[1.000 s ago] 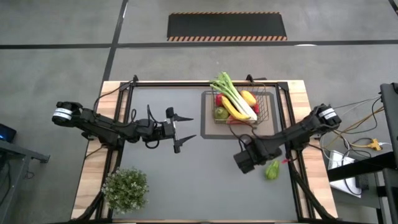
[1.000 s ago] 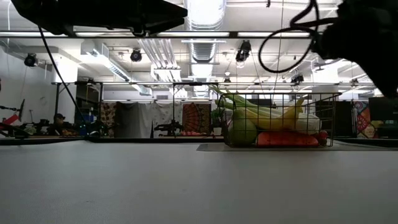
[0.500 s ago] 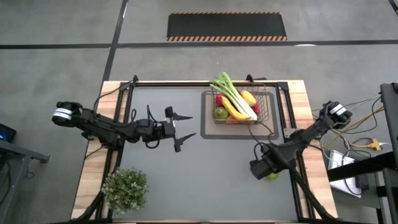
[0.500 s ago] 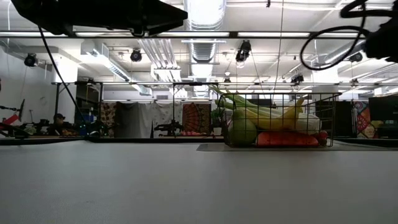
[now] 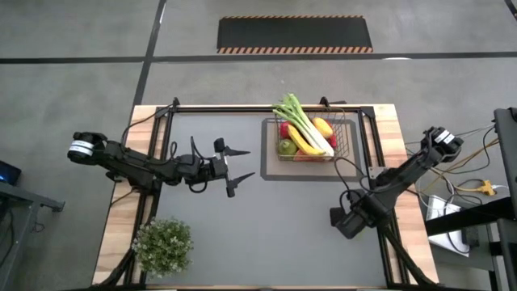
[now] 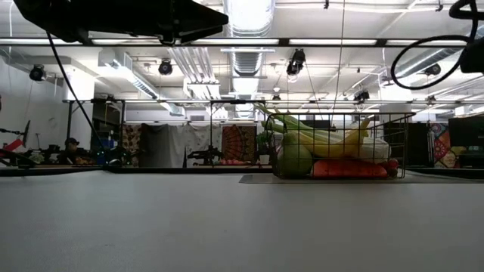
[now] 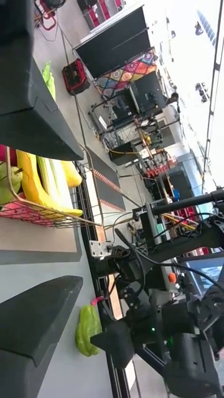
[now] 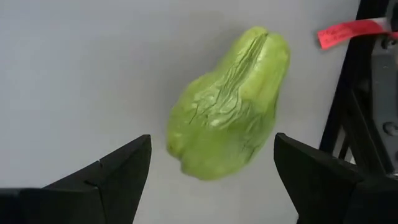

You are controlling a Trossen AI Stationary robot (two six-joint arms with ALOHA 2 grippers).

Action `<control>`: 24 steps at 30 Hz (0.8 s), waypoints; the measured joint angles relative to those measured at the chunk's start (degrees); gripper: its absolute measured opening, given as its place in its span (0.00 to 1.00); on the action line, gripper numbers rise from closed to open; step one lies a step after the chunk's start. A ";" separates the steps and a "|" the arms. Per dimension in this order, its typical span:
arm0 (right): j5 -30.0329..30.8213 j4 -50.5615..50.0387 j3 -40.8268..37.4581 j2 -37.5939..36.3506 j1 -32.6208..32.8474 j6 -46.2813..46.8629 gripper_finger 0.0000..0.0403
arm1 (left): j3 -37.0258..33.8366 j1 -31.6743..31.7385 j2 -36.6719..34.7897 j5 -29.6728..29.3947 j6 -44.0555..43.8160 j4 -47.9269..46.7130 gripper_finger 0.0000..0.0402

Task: Build produce basket
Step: Put the chayote into the wire basket

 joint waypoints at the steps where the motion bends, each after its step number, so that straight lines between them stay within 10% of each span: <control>1: 0.02 0.45 -0.47 0.09 0.00 0.11 0.79 | 0.00 0.00 0.00 0.00 0.00 0.00 0.74; 24: 1.17 4.66 -4.86 0.52 0.00 -1.87 0.61 | 0.02 0.00 0.00 -0.18 -0.02 -0.92 0.74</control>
